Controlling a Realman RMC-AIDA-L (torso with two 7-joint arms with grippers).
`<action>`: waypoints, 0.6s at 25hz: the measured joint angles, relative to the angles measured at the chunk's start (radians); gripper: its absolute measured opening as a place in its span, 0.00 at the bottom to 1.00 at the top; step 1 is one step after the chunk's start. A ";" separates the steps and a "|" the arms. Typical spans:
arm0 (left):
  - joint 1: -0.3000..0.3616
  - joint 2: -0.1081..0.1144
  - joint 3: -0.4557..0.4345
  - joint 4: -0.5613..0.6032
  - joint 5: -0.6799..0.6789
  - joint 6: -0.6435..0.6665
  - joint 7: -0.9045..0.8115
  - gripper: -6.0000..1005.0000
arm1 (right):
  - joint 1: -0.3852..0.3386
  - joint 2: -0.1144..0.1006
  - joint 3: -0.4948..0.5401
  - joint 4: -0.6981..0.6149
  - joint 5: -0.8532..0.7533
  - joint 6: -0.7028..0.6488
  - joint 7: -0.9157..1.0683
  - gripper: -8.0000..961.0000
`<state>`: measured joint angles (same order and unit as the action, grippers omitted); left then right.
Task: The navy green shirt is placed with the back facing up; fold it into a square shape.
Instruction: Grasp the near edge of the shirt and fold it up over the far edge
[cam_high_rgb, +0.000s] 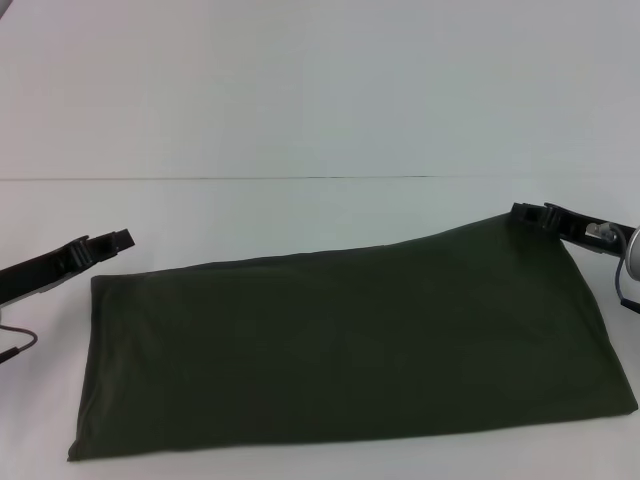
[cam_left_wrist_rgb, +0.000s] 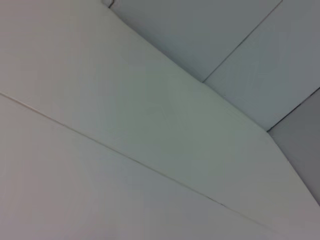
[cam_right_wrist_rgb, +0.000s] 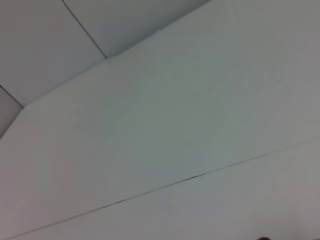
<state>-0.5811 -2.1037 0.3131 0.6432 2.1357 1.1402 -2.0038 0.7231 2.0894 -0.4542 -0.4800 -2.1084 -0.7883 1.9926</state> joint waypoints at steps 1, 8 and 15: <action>0.004 -0.002 0.000 0.000 -0.004 -0.002 0.005 0.28 | -0.002 -0.001 0.000 0.002 0.006 -0.001 -0.004 0.29; 0.025 -0.002 -0.004 0.001 -0.037 0.003 0.030 0.46 | -0.044 -0.004 0.000 -0.006 0.086 -0.009 -0.018 0.50; 0.068 0.062 0.005 -0.019 -0.079 0.169 0.023 0.58 | -0.146 -0.030 0.010 -0.008 0.284 -0.125 -0.092 0.79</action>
<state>-0.5135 -2.0422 0.3182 0.6244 2.0565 1.3092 -1.9806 0.5773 2.0598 -0.4441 -0.4881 -1.8240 -0.9135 1.9007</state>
